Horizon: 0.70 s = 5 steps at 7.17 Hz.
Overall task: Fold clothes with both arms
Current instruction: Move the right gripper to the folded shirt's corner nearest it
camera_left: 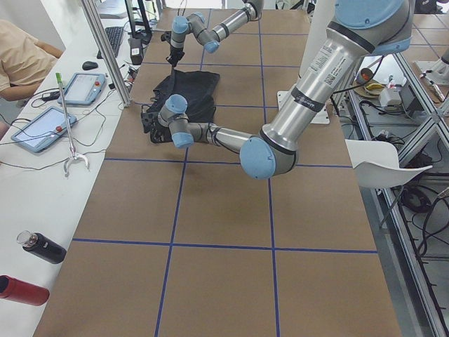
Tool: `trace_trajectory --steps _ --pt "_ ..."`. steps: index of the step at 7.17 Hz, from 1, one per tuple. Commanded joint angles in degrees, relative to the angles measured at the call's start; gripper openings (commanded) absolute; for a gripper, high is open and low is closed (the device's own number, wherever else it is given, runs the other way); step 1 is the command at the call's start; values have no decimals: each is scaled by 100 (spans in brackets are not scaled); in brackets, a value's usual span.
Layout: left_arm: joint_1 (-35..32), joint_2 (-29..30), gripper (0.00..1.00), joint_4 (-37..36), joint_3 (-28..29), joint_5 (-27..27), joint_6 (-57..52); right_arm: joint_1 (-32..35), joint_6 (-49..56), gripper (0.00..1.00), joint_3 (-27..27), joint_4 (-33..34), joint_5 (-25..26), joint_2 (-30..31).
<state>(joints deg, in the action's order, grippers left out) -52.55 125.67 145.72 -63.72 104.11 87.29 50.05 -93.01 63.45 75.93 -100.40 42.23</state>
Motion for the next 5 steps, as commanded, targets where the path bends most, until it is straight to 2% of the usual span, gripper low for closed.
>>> trace_trajectory --steps 1,3,5 --pt "-106 -34 62 0 -192 30 -2 -256 -312 72 1023 -25 -32 589" --pt "-107 -69 63 -70 -316 39 25 -757 -917 76 2683 -43 3 1836" --pt "-107 -78 62 -70 -316 39 -1 -1153 -1725 78 3819 -43 47 2691"
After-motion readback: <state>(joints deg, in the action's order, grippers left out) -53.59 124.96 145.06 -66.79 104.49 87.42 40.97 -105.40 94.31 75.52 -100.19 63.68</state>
